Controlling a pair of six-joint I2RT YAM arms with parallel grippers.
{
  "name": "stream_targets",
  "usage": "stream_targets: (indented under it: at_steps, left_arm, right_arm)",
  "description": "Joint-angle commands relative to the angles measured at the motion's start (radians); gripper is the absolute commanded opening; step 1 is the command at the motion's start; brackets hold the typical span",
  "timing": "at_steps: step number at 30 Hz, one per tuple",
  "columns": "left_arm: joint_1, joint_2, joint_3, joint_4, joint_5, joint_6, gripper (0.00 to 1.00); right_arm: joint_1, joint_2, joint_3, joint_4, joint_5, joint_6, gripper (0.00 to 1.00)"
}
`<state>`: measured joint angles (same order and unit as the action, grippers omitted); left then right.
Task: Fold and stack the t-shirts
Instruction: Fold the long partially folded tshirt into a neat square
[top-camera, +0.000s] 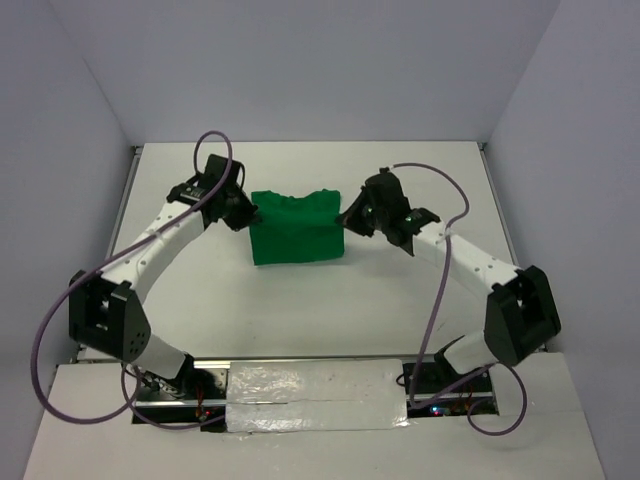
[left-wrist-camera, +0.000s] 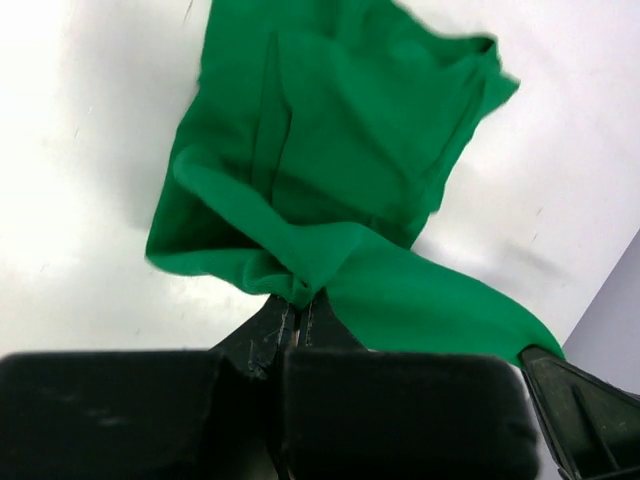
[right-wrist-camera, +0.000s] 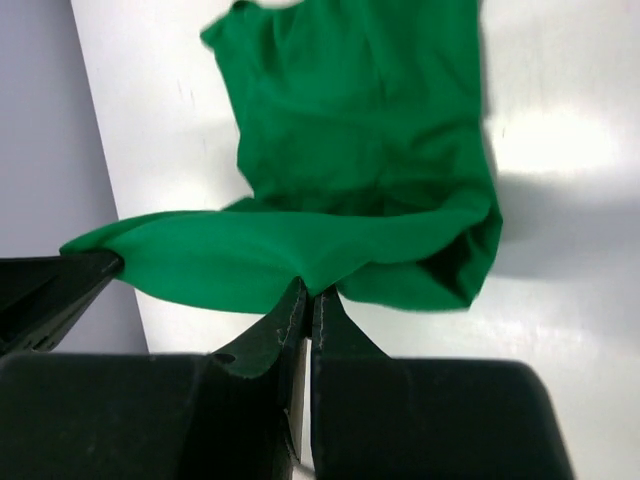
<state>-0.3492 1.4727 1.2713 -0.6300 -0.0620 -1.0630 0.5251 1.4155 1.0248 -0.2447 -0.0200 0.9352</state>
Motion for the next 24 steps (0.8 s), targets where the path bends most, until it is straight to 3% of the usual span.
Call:
stream_targets:
  at_steps: [1, 17, 19, 21, 22, 24]
  left_arm:
    - [0.033, 0.07, 0.103, 0.019, 0.001, 0.063, 0.0]
    - [0.13, 0.473, 0.397, 0.078, 0.082, 0.1, 0.0]
    - [0.133, 0.532, 0.485, 0.07, 0.077, 0.112, 0.0]
    - [0.142, 0.619, 0.545, 0.075, 0.091, 0.124, 0.1]
    - [0.144, 0.682, 0.615, 0.073, 0.108, 0.139, 0.29]
    - [0.151, 0.75, 0.716, 0.017, 0.097, 0.141, 0.46]
  right_arm:
    - [-0.048, 0.089, 0.102, 0.008, 0.025, -0.059, 0.0]
    - [-0.125, 0.456, 0.431, -0.004, -0.077, -0.069, 0.0]
    - [-0.132, 0.5, 0.506, -0.022, -0.083, -0.062, 0.06]
    - [-0.148, 0.565, 0.552, -0.027, -0.096, -0.053, 0.24]
    - [-0.152, 0.589, 0.607, -0.036, -0.104, -0.05, 0.37]
    - [-0.169, 0.652, 0.667, -0.054, -0.124, -0.05, 0.73]
